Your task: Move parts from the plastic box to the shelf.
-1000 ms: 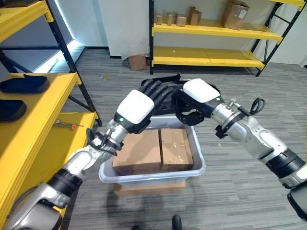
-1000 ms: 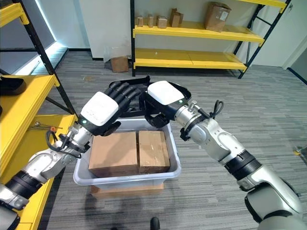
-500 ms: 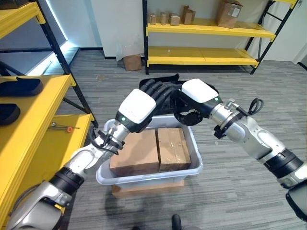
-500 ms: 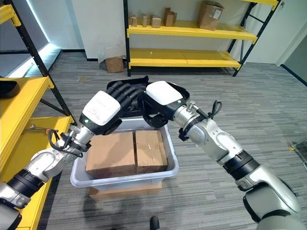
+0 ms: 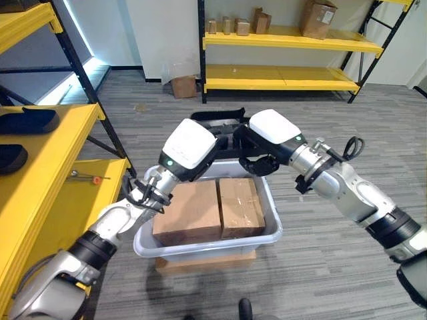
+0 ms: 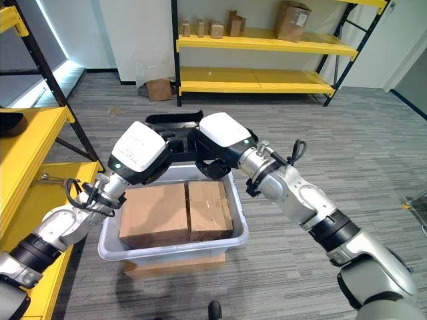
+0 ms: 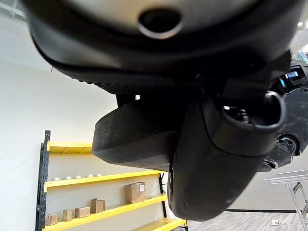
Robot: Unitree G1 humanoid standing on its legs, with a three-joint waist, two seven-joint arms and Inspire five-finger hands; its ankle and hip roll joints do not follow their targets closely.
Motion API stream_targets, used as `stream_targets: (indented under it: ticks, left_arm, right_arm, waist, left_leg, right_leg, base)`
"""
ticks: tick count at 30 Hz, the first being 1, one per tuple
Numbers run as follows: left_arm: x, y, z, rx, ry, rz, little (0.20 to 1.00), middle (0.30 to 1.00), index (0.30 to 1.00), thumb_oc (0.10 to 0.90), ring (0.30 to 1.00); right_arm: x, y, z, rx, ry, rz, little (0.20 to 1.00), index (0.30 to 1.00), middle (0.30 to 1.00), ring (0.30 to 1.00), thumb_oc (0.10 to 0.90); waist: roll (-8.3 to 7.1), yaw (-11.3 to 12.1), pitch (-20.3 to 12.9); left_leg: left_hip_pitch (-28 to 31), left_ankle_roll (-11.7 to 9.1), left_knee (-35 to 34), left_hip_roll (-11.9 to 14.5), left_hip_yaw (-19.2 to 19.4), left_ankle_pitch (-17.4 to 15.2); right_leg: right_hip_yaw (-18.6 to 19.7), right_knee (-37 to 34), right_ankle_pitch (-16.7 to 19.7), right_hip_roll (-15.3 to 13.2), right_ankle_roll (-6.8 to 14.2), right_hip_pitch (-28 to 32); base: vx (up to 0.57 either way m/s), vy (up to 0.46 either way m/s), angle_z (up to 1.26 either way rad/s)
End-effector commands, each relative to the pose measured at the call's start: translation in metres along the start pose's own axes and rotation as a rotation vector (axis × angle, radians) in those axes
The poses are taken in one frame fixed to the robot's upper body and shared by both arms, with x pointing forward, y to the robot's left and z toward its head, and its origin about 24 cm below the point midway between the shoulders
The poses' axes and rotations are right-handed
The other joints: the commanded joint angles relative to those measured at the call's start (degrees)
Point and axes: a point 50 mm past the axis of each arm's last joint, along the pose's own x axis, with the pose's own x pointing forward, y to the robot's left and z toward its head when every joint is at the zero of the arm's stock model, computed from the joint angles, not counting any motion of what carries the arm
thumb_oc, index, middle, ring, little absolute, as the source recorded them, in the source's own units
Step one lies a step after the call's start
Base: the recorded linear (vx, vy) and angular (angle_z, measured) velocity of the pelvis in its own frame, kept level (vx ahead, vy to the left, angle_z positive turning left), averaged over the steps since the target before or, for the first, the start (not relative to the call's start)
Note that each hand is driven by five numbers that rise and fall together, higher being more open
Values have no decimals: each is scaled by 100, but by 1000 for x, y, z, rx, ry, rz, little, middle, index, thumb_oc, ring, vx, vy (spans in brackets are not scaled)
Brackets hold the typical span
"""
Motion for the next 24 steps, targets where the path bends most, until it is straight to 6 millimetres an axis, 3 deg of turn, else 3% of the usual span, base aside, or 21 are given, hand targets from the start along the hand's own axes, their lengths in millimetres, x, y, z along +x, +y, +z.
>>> stream_targets:
  ticks: [1, 9, 10, 18, 24]
  left_arm:
    - [25, 28, -21, 100, 25, 131, 300, 300, 300, 400, 300]
    - [10, 24, -32, 91, 99, 114, 300, 300, 300, 400, 300]
    - [6, 24, -35, 92, 115, 112, 300, 300, 300, 400, 300]
    - [-38, 15, -55, 95, 251, 37, 300, 300, 300, 400, 300]
    - [-97, 13, -68, 105, 415, -24, 300, 300, 300, 400, 300]
  right_arm:
    - [21, -71, 34, -13, -191, -298, 300, 300, 300, 300, 400]
    - [7, -69, 30, 63, -166, -350, 314, 314, 314, 314, 410]
    - [4, -67, 28, 86, -156, -365, 1000, 1000, 1000, 1000, 900]
    - [-38, -51, 15, 297, -77, -459, 1000, 1000, 1000, 1000, 900]
    - [-84, -32, 4, 402, 36, -492, 1000, 1000, 1000, 1000, 900]
  waist:
    - [-63, 46, -704]
    - [-37, 48, -686]
    - [-27, 51, -684]
    - [57, 40, -690]
    - [133, 49, -631]
  left_leg:
    - [359, -341, -45, 568, -449, -346]
    - [341, -335, -45, 565, -455, -287]
    - [343, -335, -45, 565, -457, -286]
    - [322, -343, -45, 560, -479, -261]
    - [291, -362, -45, 576, -497, -214]
  right_leg:
    - [164, 56, -134, -652, 778, 189]
    - [158, 76, -106, -651, 757, 173]
    - [150, 80, -108, -652, 756, 178]
    - [128, 96, -136, -644, 743, 159]
    - [96, 129, -174, -620, 715, 148]
  base:
    - [31, 8, -1]
    - [-11, -2, 0]
    - [0, 0, 0]
    - [-7, -2, 0]
    - [-5, -16, 0]
